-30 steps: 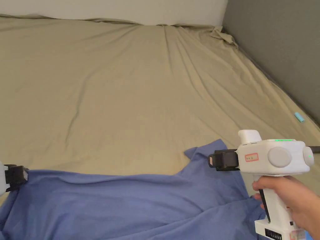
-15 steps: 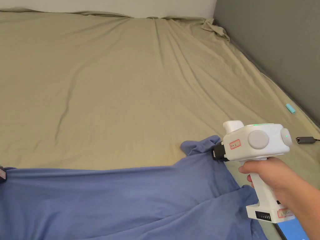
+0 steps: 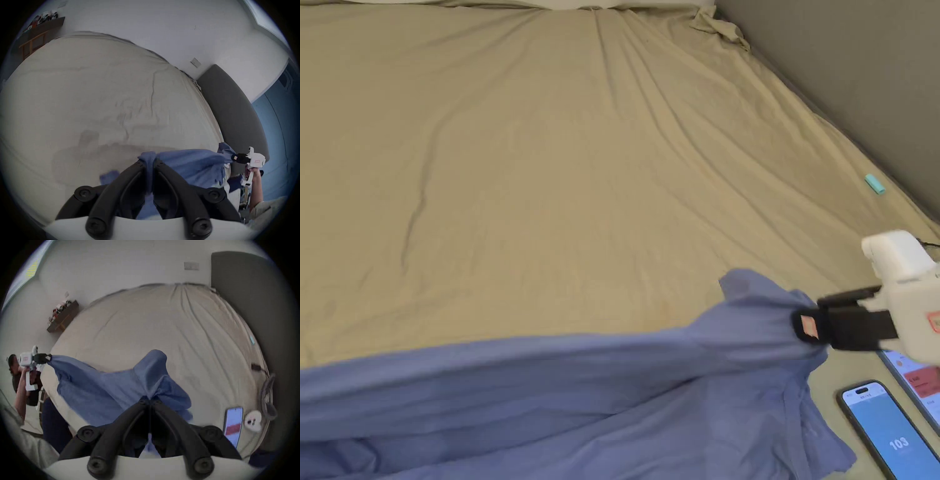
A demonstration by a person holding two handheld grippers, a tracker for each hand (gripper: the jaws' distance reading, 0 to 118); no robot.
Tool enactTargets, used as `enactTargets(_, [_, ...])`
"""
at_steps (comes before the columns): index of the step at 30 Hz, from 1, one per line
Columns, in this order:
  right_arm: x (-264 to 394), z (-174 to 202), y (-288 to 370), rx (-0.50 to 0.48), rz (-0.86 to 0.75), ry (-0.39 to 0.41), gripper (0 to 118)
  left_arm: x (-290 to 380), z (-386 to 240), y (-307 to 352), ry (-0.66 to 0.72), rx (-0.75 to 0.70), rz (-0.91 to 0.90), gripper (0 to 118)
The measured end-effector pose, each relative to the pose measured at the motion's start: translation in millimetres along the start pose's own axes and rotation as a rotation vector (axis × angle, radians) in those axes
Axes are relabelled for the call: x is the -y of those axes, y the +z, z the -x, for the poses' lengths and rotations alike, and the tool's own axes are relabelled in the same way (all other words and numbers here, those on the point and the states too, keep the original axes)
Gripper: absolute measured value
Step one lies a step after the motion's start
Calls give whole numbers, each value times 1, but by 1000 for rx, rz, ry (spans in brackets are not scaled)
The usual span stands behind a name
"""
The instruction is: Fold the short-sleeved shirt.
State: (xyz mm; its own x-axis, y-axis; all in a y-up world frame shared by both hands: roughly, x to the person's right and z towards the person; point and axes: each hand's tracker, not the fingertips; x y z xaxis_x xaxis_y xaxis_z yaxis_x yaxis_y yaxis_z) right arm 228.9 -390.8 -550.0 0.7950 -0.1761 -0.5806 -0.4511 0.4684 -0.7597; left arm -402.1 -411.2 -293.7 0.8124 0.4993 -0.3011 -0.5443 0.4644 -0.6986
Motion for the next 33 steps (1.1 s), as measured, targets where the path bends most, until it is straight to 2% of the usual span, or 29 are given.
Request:
enactTargets(5, [49, -1, -22, -40, 192, -25, 3, 44, 19, 6, -77, -10, 129, 6])
enactTargets(6, [55, 4, -32, -27, 235, 13, 3, 51, 22, 0, -83, -28, 173, 6])
enactTargets(8, [62, 10, -53, 33, 284, 35, 3, 59, 30, -19, -87, -111, 232, 6])
enactTargets(11, [65, 12, -83, 120, 298, 81, 3, 71, 33, -54, -191, -255, 285, 6])
enactTargets(13, [70, 4, -103, 161, 324, 101, 3, 76, 40, -73, -135, -274, 288, 6])
enactTargets(15, [74, 4, -111, 152, 315, 114, 3, 79, 44, -82, -94, -269, 267, 6])
enactTargets(17, [74, 3, -108, 160, 307, 83, 3, 80, 34, -76, -132, -285, 251, 5])
enactTargets(20, [83, 7, -107, 179, 271, 90, 5, 87, 18, -80, -254, -356, 234, 6])
enactTargets(21, [84, 8, -103, 181, 253, 93, 8, 90, 10, -74, -273, -368, 213, 9])
enactTargets(22, [85, 9, -97, 181, 236, 104, 16, 90, 2, -66, -287, -370, 189, 36])
enactTargets(23, [85, 11, -87, 182, 219, 105, 35, 89, -6, -57, -313, -361, 164, 77])
enactTargets(24, [85, 21, -74, 180, 202, 105, 66, 90, -15, -45, -355, -358, 107, 111])
enactTargets(25, [85, 27, -63, 184, 159, 107, 112, 93, -21, -31, -385, -357, 35, 118])
enactTargets(26, [85, 33, -52, 218, 92, 106, 118, 94, -30, -20, -420, -336, -66, 118])
enactTargets(27, [81, 42, -36, 202, -37, 101, 116, 94, -34, -15, -434, -401, -79, 118])
enactTargets(28, [72, 58, -23, 236, -60, 81, 116, 95, -39, -13, -442, -454, -77, 118])
enactTargets(30, [61, 78, -6, 236, -167, 11, 118, 99, -30, -19, -484, -575, 20, 118])
enactTargets(33, [66, 90, -9, 205, -283, -20, 118, 106, -30, -32, -477, -670, 58, 118])
